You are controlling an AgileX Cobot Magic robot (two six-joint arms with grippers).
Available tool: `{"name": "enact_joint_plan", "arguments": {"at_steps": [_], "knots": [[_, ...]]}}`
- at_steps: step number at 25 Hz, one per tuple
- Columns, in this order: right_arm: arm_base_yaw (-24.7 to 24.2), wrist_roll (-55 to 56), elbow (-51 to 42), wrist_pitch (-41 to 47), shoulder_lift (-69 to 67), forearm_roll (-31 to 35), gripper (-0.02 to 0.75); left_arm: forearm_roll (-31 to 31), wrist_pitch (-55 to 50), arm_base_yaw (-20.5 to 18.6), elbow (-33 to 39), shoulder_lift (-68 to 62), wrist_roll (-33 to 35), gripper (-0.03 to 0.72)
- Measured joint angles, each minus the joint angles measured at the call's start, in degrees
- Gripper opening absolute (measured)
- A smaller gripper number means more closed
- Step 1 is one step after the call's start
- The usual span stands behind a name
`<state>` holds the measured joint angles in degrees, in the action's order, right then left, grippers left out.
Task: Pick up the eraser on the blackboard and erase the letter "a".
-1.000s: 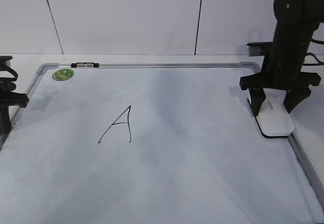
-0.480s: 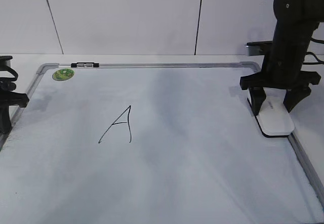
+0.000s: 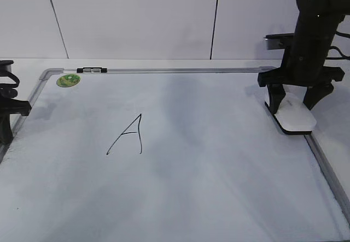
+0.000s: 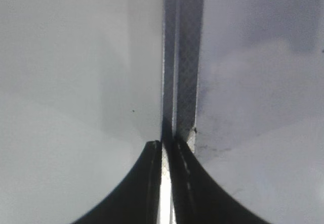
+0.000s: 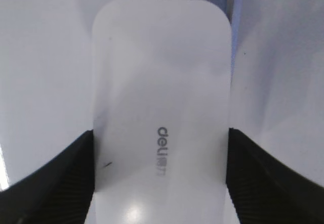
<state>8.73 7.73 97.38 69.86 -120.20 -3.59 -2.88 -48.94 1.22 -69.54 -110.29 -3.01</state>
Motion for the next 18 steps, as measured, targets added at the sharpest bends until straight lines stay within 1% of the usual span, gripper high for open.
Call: {"name": "enact_joint_plan", "arguments": {"at_steps": [18], "knots": [[0.0, -0.22, -0.01, 0.0, 0.0, 0.51, 0.595, 0.0, 0.0, 0.0, 0.0, 0.0, 0.0, 0.043]]}}
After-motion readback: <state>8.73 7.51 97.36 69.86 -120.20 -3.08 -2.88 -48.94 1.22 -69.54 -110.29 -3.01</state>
